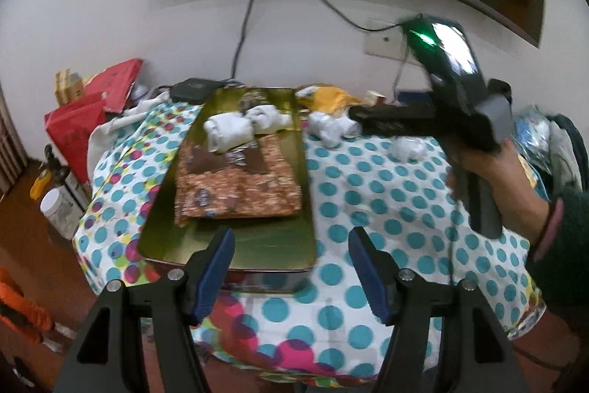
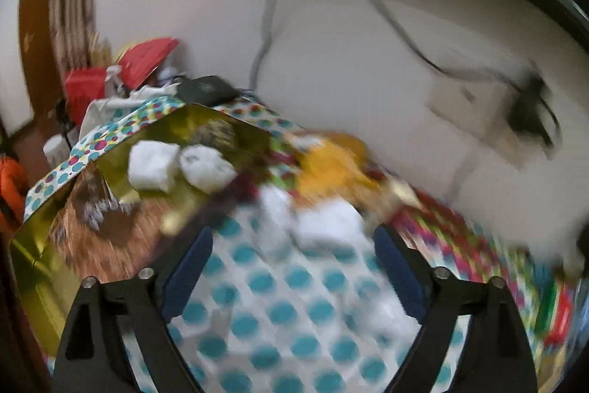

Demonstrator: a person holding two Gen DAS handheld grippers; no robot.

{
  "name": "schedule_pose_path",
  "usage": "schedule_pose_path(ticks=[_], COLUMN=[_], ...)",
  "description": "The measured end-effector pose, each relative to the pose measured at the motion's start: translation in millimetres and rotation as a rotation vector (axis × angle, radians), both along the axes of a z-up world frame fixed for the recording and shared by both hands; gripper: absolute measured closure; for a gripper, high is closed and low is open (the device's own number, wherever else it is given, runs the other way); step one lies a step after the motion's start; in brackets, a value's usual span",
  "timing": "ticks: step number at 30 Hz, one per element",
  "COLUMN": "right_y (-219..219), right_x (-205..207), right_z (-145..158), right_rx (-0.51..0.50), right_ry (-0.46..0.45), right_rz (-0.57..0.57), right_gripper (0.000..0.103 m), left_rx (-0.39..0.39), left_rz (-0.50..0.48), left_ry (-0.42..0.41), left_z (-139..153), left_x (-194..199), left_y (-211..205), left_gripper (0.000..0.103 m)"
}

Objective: Organize objects
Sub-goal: 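Move the right gripper to the clear plastic bag and grasp it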

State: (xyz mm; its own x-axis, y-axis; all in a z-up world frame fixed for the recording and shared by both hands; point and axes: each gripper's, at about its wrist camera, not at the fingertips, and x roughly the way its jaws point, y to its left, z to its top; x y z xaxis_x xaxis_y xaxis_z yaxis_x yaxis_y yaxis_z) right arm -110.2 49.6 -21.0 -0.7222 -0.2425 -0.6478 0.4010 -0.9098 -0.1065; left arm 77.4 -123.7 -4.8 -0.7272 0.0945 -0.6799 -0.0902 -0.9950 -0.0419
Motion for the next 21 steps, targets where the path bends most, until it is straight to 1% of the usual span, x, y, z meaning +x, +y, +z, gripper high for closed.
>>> schedule_pose_path(ticks=[3,5,8,10,14,17,21], right_y=[50,80,110,122,129,118,101], right_x=[17,27,35,39,33,23,2], right_z=[-15,-29,-44,-47,-52,-55,-58], right_rx=[-0.029,-0.017,-0.017,-0.044,-0.084,-0.081,-0.054], right_ry=[-0.036,-0.071,-0.130,-0.142,-0.166,-0.174,-0.175], right_rz=[-0.064,-0.106,-0.132,-0.133,-0.129,-0.110,-0.107], right_gripper=[0.014,0.014,0.015,0.015,0.015,0.015,0.014], left_rx=[-0.006,-0.013,-0.027,-0.025,-0.043,-0.058,-0.060], left_rz=[-0.034,-0.055,-0.079,-0.095,-0.116,-0.117,-0.103], left_ry=[-0.004,-0.007,-0.027,-0.041,-0.075,-0.096,-0.121], left_z=[0,-1,-7,-10,-18,-23,-28], left_x=[1,2,0,0,-3,-6,-11], left_y=[17,27,43,53,69,74,76], left_gripper=[0.037,0.037,0.037,0.037,0.037,0.037,0.037])
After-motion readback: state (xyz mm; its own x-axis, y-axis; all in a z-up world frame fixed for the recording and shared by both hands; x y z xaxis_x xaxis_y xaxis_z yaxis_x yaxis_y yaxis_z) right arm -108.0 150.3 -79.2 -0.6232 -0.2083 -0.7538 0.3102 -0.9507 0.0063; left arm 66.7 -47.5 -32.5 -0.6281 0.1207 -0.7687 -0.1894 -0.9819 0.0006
